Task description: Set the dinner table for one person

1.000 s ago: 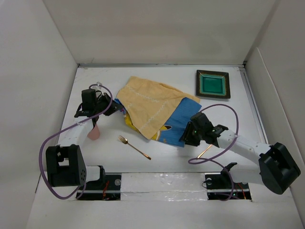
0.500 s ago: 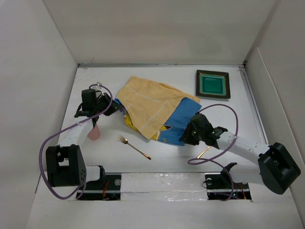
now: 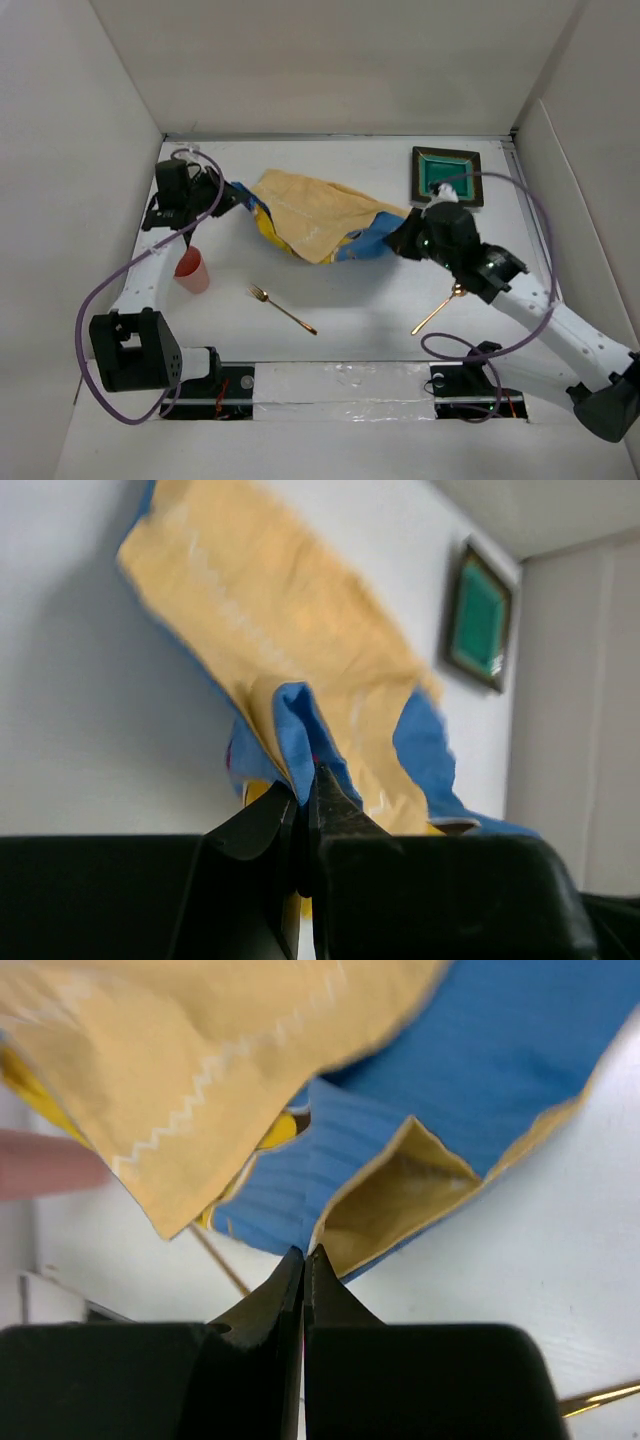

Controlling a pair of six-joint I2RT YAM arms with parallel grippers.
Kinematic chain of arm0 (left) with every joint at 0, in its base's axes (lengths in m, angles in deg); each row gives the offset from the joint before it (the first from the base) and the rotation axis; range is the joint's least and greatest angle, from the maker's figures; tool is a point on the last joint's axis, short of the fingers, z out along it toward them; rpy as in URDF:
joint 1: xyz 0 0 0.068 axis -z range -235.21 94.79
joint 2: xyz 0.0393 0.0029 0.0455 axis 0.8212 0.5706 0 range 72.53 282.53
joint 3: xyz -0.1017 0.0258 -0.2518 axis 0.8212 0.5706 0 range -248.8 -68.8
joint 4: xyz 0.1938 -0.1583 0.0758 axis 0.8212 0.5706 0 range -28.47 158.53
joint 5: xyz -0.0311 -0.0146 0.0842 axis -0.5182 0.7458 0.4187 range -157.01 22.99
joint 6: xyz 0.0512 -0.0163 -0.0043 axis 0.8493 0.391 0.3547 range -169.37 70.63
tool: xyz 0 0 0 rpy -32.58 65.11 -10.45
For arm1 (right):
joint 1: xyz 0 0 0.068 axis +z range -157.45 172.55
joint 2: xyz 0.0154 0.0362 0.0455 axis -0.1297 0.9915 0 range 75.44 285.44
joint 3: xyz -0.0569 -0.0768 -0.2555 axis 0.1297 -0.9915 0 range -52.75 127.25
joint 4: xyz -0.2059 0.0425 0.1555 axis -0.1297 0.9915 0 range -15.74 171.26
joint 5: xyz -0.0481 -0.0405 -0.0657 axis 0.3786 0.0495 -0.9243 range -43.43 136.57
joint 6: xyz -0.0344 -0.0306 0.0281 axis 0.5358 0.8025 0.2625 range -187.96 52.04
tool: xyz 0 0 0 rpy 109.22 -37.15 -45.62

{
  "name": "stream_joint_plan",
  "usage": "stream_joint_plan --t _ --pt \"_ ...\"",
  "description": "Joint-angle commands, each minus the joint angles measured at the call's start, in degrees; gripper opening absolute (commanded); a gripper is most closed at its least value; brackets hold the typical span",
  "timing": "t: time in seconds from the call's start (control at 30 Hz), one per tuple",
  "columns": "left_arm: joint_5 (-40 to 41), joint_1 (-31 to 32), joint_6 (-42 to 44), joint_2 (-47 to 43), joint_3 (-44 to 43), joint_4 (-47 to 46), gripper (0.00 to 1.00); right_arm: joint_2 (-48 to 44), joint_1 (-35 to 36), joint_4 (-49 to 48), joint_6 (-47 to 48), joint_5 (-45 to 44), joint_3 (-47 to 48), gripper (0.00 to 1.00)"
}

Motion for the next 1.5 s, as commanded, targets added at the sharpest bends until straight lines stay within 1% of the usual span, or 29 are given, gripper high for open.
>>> stream_joint_plan --t 0.0,0.03,0.1,0.13,0.17,0.2,0.27,0.3,0.43,0.57,0.63,0.67,0.7,0.77,0.8,0.83,0.87,0.9,0.93,0.97,1.07,1.1,1.17,1.2,1.3,1.37,1.4,1.43,1.47 --pt "0.6 -0.4 -3.3 -5.0 -12.6 -1.7 0.0 -3.3 -0.1 6.2 9.5 -6.6 18.1 0.0" --pt "1.6 -0.4 -4.1 -5.7 -15.1 -1.8 0.0 -2.4 -0.1 7.9 10.8 -7.0 26.0 0.0" --pt "3.0 -0.4 -4.9 -6.8 -21.0 -0.5 0.0 -1.4 -0.6 12.7 13.8 -7.9 33.5 0.0" --pt "4.2 -0.4 -5.2 -6.6 -27.9 1.6 0.0 -1.0 -0.6 13.9 14.4 -8.1 37.1 0.0" --pt "4.4 -0.4 -5.6 -6.2 -31.3 2.5 0.0 -0.9 -0.6 15.3 15.8 -8.2 43.0 0.0" --pt "4.1 -0.4 -6.2 -5.6 -36.7 2.6 0.0 -0.9 -0.6 15.9 16.2 -8.1 46.0 0.0" --pt "3.2 -1.2 -9.1 -5.3 -41.1 2.3 0.0 -1.0 -0.6 16.7 17.1 -8.0 53.7 0.0" --pt "3.1 -1.2 -9.8 -5.1 -44.8 2.1 0.0 -1.2 -0.6 16.6 17.4 -7.4 55.9 0.0" --pt "2.7 -1.2 -12.9 -4.3 -50.7 0.7 0.0 -0.2 -1.7 18.9 18.1 -8.1 63.6 0.0" --pt "4.7 -1.2 -13.2 -2.5 -48.5 0.7 0.0 2.8 -4.8 19.0 19.9 -9.8 62.6 0.0" --pt "4.7 -1.2 -13.9 -1.5 -44.4 -0.6 0.0 4.2 -7.3 16.1 20.1 -5.4 59.1 0.0" --pt "4.7 -1.2 -13.9 -0.3 -43.5 -0.9 0.0 4.9 -10.3 13.7 20.0 -3.7 58.2 0.0" --pt "5.1 -1.2 -13.7 0.6 -43.0 -0.8 0.0 5.7 -11.8 12.2 20.0 0.1 57.2 0.0" --pt "4.3 -1.2 -13.5 4.0 -42.5 -0.5 0.0 8.8 -16.9 8.2 18.9 3.7 53.9 0.0" --pt "3.9 -1.2 -13.5 5.1 -42.2 -1.0 0.0 10.1 -18.8 6.4 18.1 9.8 53.1 0.0" --pt "3.7 -1.2 -13.6 6.2 -42.3 -1.5 0.0 11.6 -20.3 3.6 17.3 12.3 52.5 0.0" --pt "4.5 -1.2 -13.7 8.7 -42.6 -2.1 0.0 16.0 -22.4 0.0 15.8 15.3 51.6 0.0" --pt "4.5 -1.2 -13.7 9.9 -42.6 -2.1 0.0 16.0 -23.1 0.0 15.1 16.5 51.6 0.0" --pt "5.2 -1.2 -13.9 11.3 -43.4 -2.4 0.0 17.7 -23.8 -3.4 14.7 17.6 51.8 0.0" --pt "4.8 -2.3 -14.4 12.9 -44.3 -2.5 0.0 19.7 -23.8 -4.3 14.4 18.2 52.8 0.0" --pt "2.9 -4.2 -18.5 17.1 -45.6 -6.2 0.0 30.1 -26.5 -3.3 13.8 20.4 63.1 0.0" --pt "2.7 -4.2 -19.6 17.6 -45.5 -8.7 0.0 35.3 -26.5 -2.4 13.6 21.2 70.1 0.0" --pt "1.5 -4.8 -21.2 18.5 -45.7 -13.3 0.0 39.5 -27.9 -0.1 13.0 22.3 76.7 0.0" --pt "1.0 -4.8 -22.9 18.9 -46.9 -14.2 0.0 42.5 -28.0 0.6 13.0 22.9 82.6 0.0" --pt "-2.1 -6.2 -24.7 20.3 -49.0 -17.4 0.0 44.8 -29.2 2.1 13.0 24.2 88.2 0.0" --pt "-3.5 -6.2 -23.8 19.8 -47.8 -18.5 0.0 44.5 -29.8 1.8 13.0 25.2 86.5 0.0" --pt "-3.8 -6.2 -23.1 19.4 -44.3 -19.0 0.0 43.8 -30.3 1.2 13.0 26.7 84.1 0.0" --pt "-5.5 -6.2 -22.9 18.0 -38.3 -23.5 0.0 39.9 -30.3 -3.4 13.0 27.7 71.6 0.0" --pt "-5.6 -6.2 -22.9 17.2 -38.2 -23.6 0.0 39.8 -31.0 -3.4 13.1 27.8 71.5 0.0"
